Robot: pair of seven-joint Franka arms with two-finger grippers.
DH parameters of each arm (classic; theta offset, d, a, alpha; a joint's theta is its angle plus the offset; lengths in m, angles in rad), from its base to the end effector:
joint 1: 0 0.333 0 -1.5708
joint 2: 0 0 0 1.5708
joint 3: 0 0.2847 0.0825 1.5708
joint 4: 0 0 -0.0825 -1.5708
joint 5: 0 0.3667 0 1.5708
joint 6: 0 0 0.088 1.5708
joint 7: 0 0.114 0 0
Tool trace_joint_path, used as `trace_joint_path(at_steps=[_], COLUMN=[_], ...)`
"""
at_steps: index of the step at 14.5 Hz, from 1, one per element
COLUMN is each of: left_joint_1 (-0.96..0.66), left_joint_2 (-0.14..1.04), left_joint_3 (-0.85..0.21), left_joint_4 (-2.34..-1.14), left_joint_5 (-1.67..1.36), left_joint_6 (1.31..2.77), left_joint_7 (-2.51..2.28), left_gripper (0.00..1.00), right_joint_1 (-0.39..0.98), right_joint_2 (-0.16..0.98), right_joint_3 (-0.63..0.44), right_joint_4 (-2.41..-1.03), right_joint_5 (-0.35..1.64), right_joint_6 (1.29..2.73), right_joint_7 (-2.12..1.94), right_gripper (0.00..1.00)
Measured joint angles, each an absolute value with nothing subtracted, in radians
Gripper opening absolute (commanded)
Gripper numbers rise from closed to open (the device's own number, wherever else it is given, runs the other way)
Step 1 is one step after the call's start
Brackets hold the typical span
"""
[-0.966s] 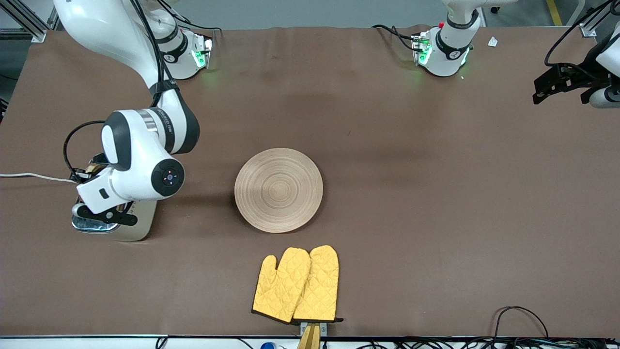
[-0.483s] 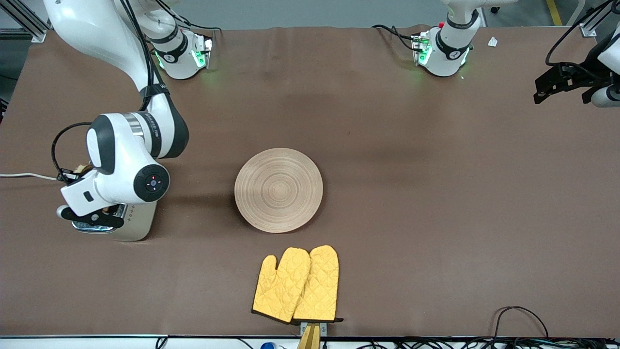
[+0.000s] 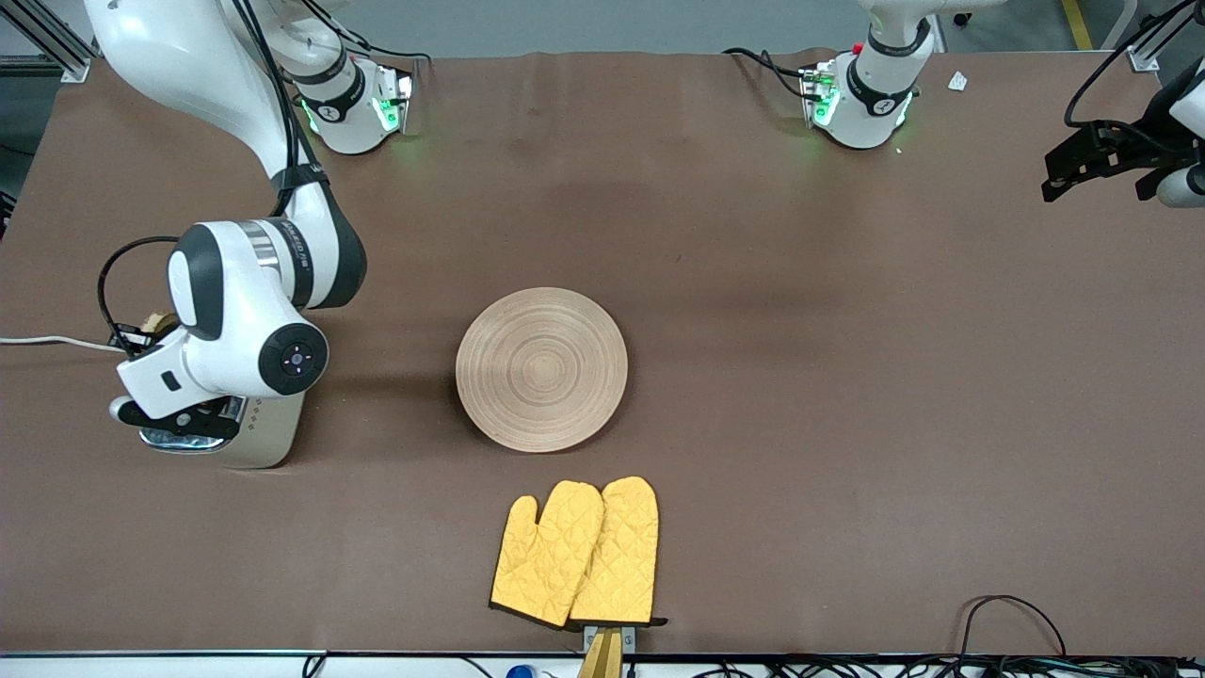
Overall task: Move plate and put bread in toaster
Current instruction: 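Lower the bread into the toaster slot with the right gripper, then open the right gripper and release the bread in the slot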
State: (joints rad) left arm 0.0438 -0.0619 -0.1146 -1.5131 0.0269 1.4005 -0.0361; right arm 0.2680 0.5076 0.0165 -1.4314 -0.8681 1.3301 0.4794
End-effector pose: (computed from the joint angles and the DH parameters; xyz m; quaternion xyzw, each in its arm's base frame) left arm 0.5000 -0.0340 0.6295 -0.9994 0.0152 0.0246 0.0182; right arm 0.6102 0.0720 0.3855 0.8658 -0.0575 -0.0976 0.4874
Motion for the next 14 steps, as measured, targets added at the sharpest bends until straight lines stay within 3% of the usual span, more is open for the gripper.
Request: trace_joint_path(at_steps=[12, 13, 14], left_joint_1=[0.044, 0.044, 0.044], left_joint_2=[-0.062, -0.062, -0.062], left_joint_3=[-0.115, -0.115, -0.115], left_joint_4=[-1.512, -1.512, -1.512], left_joint_5=[0.027, 0.027, 0.027], left_joint_6=[1.401, 1.401, 1.401], left_joint_7=[-0.036, -0.035, -0.035], left_gripper=[1.00, 1.00, 1.00], right_joint_1=[0.268, 0.267, 0.266], right_joint_2=[0.529, 0.535, 0.538], right_joint_3=[0.020, 0.019, 0.018], right_joint_4=[-1.440, -1.440, -1.440], right_joint_5=[-0.868, -0.868, -0.868], right_joint_6=[1.372, 1.381, 1.390], right_joint_7=[0.479, 0.479, 0.479], right_gripper=[0.02, 0.11, 0.42])
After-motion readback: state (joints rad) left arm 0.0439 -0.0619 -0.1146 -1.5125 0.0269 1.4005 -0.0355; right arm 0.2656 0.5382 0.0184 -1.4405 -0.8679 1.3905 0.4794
